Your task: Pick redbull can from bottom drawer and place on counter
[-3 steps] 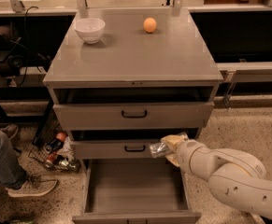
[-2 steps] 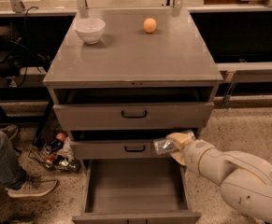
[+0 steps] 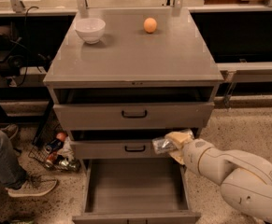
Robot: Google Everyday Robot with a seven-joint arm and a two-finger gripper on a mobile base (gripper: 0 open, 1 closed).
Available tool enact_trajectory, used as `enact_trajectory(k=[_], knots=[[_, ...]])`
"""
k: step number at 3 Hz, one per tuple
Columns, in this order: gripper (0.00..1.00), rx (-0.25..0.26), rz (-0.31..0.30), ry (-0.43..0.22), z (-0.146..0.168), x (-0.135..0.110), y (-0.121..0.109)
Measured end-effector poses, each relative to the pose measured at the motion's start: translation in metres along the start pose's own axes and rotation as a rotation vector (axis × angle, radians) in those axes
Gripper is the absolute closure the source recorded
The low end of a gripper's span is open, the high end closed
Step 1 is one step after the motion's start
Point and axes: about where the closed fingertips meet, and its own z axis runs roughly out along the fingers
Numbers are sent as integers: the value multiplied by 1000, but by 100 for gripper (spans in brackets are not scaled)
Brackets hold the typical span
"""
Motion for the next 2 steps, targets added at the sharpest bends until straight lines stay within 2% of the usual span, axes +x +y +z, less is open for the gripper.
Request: enact_trajectory(k=[1, 2], knots=[[100, 74, -62, 45, -18, 16, -32], [100, 151, -195, 121, -46, 34, -84]])
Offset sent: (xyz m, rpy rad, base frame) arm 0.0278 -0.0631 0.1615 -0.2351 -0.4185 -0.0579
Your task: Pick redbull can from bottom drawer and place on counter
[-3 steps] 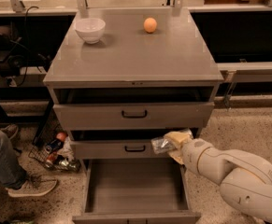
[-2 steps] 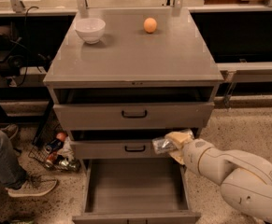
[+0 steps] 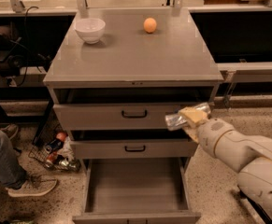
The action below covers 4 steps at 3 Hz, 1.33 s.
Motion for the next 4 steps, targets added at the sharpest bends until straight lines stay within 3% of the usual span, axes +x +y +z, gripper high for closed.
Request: enact_trajectory(k=[1, 3, 4], knots=[[100, 24, -108, 42, -8, 20, -38], [100, 43, -101, 47, -9, 23, -46], [100, 80, -78, 58, -4, 39, -69]])
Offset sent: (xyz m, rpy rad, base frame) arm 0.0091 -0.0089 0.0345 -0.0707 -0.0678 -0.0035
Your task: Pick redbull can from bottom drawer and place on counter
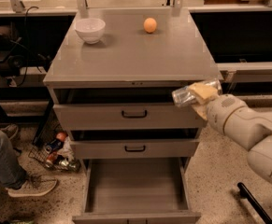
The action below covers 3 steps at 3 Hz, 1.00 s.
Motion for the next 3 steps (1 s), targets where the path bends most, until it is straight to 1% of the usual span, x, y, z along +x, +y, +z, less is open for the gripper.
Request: enact_trajectory(k=[1, 2, 3], knots=[[100, 31, 26, 1, 12, 21, -24], [100, 66, 44, -28, 24, 40, -47], [100, 85, 44, -74, 44, 56, -66]])
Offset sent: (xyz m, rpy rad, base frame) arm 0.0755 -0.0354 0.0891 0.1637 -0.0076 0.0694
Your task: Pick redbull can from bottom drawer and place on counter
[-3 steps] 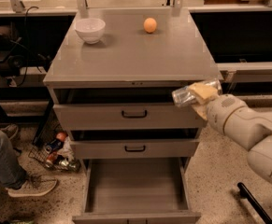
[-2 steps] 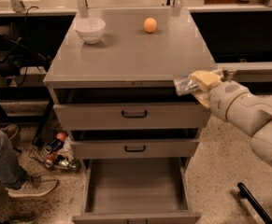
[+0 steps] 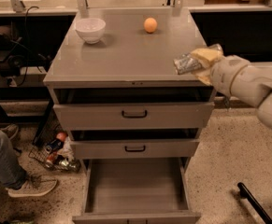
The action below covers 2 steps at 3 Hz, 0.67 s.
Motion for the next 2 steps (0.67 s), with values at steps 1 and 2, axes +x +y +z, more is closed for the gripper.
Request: enact_trajectory(k=[1, 2], knots=[[100, -12, -30, -58, 26, 15, -17], [100, -54, -62, -124, 46, 24, -29]])
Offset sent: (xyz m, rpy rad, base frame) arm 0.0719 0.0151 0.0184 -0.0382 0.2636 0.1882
